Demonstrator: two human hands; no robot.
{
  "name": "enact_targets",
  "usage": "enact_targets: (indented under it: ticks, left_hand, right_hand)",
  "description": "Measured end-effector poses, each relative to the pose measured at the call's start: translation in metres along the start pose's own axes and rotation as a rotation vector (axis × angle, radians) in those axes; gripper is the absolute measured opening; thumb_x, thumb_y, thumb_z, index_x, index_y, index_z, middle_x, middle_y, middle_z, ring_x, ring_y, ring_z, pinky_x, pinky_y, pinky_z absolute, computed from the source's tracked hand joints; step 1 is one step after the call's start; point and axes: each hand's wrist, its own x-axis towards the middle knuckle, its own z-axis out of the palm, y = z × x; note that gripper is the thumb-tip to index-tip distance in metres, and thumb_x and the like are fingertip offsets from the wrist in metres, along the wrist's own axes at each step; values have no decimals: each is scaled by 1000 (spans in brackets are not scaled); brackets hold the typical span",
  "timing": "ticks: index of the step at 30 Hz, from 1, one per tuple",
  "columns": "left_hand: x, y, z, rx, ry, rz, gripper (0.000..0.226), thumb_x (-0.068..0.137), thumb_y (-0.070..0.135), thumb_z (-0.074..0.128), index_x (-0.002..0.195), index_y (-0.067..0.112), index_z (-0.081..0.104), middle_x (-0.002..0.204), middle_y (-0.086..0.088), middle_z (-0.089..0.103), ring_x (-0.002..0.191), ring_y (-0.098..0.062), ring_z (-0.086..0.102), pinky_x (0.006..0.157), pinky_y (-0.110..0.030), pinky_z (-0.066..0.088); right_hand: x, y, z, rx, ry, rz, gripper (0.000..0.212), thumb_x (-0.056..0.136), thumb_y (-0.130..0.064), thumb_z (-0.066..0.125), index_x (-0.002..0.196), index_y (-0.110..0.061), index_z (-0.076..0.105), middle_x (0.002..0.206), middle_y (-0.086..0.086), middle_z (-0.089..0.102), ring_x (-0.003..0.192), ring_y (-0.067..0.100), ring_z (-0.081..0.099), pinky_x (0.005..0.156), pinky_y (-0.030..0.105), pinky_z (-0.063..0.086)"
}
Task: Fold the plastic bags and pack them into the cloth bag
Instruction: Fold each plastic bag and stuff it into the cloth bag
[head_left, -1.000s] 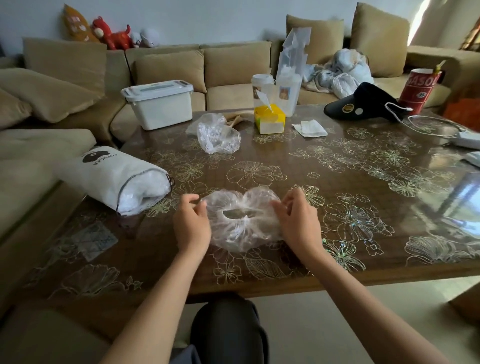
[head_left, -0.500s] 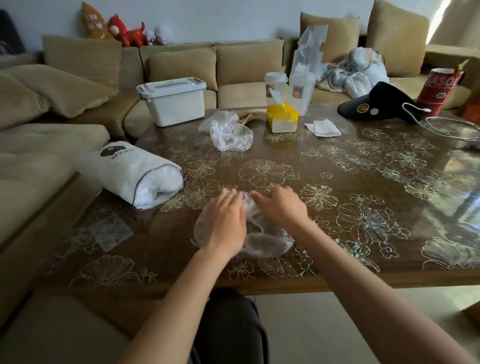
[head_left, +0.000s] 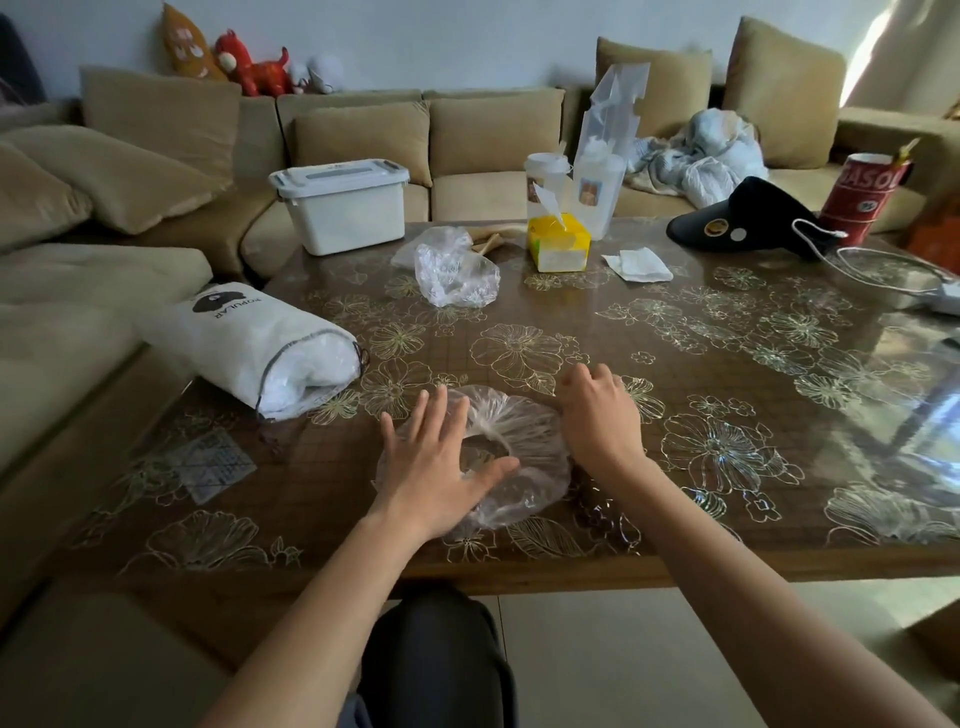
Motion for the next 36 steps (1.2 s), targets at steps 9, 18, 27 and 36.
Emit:
enact_targets:
  ticks: [9,18,27,36]
  left_hand:
    - [-43,52,-2,-65,150,200,54,90,55,48,124,14,48,121,-2,48,115,-19,44,96,-35,38]
    - [-48,29,-6,-154,339,338,17,73,1,75,84,11,68,80,0,66,75,-18,64,66,-30,53]
    - [-61,1,-8,-188,252,414,49,81,25,72,128,17,57,134,4,53,125,-5,42,108,-26,23]
    - [-69,-6,-12,-328,52,268,43,99,27,41,141,31,33,143,13,40,133,-4,36,111,-26,33]
  right_hand:
    - [4,1,-17,241,-309,26,33,88,-37,61,88,-4,65,86,6,65,78,16,53,64,26,39]
    - [-17,9,-29,482,-138,191,18,85,-18,58,69,-11,54,62,1,54,55,13,44,50,24,34]
    - [-65,28,-75,236,-41,-292,13,91,-25,60,98,-14,59,93,-5,60,78,10,55,69,23,48]
    - [-68,42,-38,179,-554,-608,92,72,-75,47,148,-34,16,152,-10,23,135,5,23,112,30,21]
